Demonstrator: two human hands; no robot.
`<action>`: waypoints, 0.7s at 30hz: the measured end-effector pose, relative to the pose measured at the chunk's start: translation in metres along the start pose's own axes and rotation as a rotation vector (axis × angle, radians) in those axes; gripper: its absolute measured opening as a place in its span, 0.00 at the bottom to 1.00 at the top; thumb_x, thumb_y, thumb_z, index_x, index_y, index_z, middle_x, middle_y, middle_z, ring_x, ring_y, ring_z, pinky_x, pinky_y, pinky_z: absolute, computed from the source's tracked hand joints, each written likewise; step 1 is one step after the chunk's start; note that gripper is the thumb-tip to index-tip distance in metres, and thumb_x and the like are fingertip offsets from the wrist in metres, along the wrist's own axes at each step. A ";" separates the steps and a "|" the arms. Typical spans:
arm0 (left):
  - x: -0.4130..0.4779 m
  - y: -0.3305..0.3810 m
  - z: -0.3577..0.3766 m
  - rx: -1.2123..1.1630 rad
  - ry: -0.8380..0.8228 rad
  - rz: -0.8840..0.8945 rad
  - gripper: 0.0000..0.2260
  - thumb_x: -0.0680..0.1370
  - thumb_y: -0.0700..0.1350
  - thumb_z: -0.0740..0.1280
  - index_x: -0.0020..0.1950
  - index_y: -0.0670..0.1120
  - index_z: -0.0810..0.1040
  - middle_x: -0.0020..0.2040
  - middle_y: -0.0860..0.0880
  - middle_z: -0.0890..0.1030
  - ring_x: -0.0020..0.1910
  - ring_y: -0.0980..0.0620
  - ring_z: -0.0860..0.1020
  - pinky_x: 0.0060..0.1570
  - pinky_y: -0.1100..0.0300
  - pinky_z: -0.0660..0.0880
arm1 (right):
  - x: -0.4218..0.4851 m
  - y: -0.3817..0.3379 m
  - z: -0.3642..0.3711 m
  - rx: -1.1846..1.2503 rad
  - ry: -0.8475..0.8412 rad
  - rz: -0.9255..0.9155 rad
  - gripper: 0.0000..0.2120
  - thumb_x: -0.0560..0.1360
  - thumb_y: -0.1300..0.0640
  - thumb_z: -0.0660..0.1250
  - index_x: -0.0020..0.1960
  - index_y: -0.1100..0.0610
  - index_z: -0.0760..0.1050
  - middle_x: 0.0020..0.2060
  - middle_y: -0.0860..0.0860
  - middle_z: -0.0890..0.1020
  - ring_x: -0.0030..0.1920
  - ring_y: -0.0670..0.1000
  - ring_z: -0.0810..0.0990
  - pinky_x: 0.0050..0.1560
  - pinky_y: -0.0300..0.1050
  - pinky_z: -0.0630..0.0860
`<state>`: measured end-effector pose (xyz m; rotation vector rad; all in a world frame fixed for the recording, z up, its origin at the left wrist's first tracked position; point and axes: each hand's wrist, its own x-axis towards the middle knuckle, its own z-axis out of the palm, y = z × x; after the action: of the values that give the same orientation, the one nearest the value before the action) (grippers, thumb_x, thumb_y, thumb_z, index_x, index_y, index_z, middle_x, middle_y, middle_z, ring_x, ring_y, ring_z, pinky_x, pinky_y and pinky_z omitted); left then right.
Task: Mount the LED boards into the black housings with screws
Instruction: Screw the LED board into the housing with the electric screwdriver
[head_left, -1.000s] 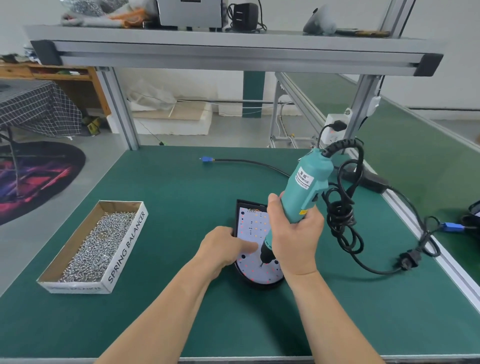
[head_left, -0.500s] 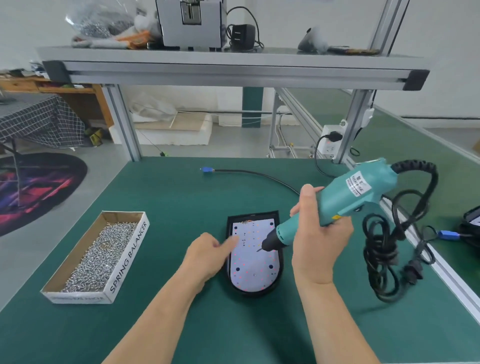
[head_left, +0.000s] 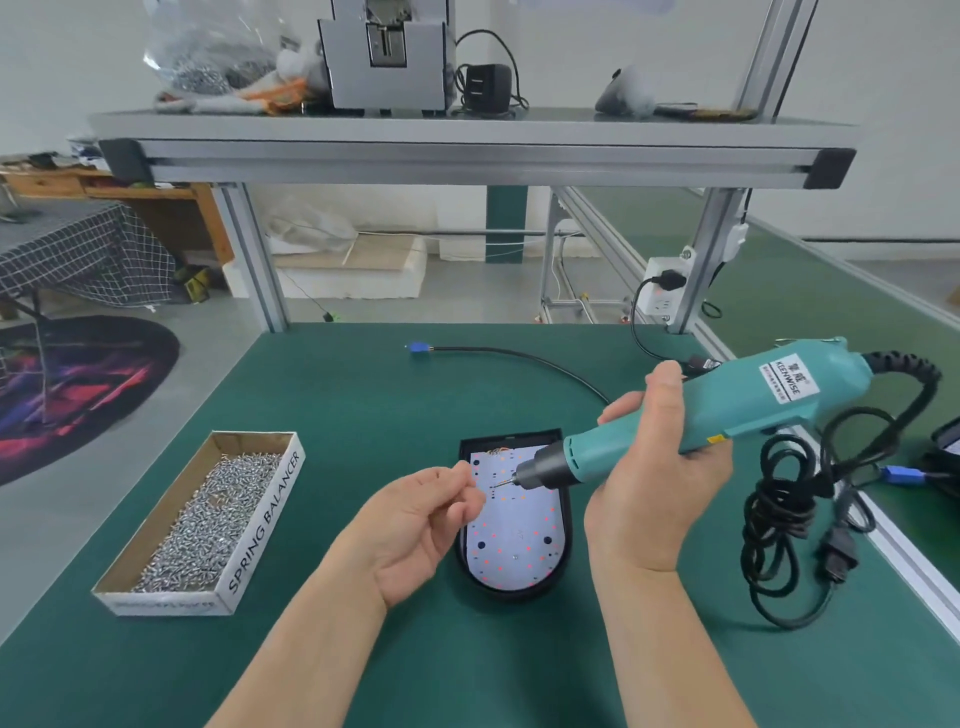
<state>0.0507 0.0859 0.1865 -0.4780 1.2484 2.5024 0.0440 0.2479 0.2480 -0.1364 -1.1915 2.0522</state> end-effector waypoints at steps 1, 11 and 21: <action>0.001 -0.002 0.000 -0.013 -0.002 -0.003 0.07 0.67 0.40 0.73 0.39 0.37 0.81 0.33 0.43 0.80 0.27 0.56 0.79 0.26 0.70 0.77 | 0.000 -0.002 0.001 0.009 -0.004 -0.007 0.13 0.75 0.47 0.69 0.32 0.41 0.79 0.27 0.49 0.77 0.31 0.48 0.74 0.37 0.38 0.75; -0.001 -0.006 -0.002 0.007 -0.065 -0.031 0.12 0.65 0.33 0.73 0.48 0.34 0.86 0.39 0.41 0.84 0.35 0.51 0.84 0.34 0.67 0.79 | 0.003 -0.004 0.003 0.014 -0.008 -0.009 0.11 0.73 0.46 0.70 0.32 0.40 0.78 0.26 0.49 0.76 0.30 0.48 0.74 0.37 0.39 0.74; -0.003 -0.011 0.007 -0.129 -0.062 -0.088 0.07 0.64 0.34 0.73 0.41 0.36 0.86 0.36 0.43 0.83 0.32 0.53 0.83 0.30 0.67 0.79 | -0.001 -0.001 0.001 0.009 -0.038 0.010 0.12 0.73 0.46 0.70 0.32 0.47 0.74 0.26 0.51 0.76 0.29 0.49 0.73 0.35 0.40 0.74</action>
<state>0.0568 0.0972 0.1837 -0.4711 1.0245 2.5132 0.0451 0.2465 0.2490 -0.0995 -1.2068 2.0774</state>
